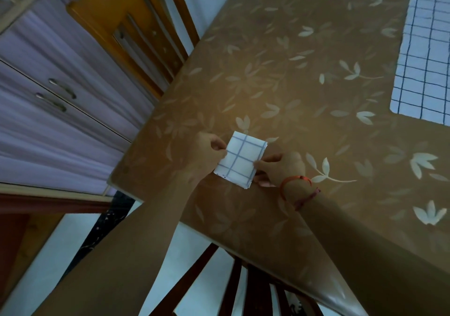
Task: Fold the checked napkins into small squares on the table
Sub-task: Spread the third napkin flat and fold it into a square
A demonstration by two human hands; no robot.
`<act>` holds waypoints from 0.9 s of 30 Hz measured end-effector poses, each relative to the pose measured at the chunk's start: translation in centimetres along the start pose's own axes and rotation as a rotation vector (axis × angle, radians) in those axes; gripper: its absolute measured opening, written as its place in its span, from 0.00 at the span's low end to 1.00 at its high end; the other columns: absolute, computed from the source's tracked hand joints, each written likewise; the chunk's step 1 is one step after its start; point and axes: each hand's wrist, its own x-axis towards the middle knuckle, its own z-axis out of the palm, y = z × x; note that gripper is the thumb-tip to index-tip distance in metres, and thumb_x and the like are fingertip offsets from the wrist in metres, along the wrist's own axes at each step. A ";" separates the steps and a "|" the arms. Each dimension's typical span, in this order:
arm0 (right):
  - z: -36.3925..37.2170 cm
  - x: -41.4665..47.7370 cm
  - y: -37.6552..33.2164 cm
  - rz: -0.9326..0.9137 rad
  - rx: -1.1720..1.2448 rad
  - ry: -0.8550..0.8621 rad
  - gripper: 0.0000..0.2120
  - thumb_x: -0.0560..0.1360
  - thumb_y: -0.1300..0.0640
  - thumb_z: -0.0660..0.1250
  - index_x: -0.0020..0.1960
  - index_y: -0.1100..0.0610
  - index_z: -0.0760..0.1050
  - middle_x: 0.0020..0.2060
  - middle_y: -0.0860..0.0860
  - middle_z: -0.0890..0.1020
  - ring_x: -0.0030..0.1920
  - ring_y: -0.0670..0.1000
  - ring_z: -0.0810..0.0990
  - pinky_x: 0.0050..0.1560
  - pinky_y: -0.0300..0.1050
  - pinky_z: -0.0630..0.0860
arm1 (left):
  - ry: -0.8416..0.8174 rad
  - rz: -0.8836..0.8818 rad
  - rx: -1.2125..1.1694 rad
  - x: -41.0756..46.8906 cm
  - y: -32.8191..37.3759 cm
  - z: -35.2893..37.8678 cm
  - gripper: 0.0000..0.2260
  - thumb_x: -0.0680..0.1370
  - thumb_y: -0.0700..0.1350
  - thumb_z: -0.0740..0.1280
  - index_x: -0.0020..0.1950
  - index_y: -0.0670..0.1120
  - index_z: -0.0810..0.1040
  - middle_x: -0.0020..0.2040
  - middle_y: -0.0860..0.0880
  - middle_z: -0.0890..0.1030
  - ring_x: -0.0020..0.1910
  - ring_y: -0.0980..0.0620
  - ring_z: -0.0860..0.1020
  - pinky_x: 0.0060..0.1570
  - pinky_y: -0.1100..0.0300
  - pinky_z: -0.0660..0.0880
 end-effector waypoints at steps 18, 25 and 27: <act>0.6 -1.1 1.1 -0.095 -0.034 0.069 0.06 0.69 0.62 0.75 0.42 0.63 0.80 0.30 0.58 0.83 0.25 0.51 0.82 0.28 0.43 0.80 | 0.032 0.089 0.150 -1.0 -1.1 0.2 0.03 0.73 0.41 0.72 0.45 0.45 0.84 0.38 0.52 0.81 0.37 0.57 0.76 0.34 0.72 0.67; 0.0 -2.1 1.5 -0.536 -0.400 0.333 0.04 0.72 0.52 0.69 0.42 0.50 0.81 0.36 0.45 0.81 0.38 0.45 0.79 0.41 0.41 0.76 | 0.170 0.356 0.223 -0.9 -2.2 0.6 0.06 0.76 0.40 0.67 0.49 0.43 0.82 0.47 0.48 0.81 0.46 0.52 0.77 0.48 0.57 0.76; 1.0 -2.8 1.8 -0.840 -0.605 0.355 0.11 0.73 0.57 0.67 0.54 0.57 0.80 0.49 0.52 0.79 0.48 0.51 0.77 0.49 0.43 0.74 | 0.132 0.473 0.285 -0.8 -2.5 1.2 0.11 0.79 0.40 0.61 0.59 0.40 0.80 0.58 0.46 0.79 0.58 0.50 0.74 0.59 0.58 0.71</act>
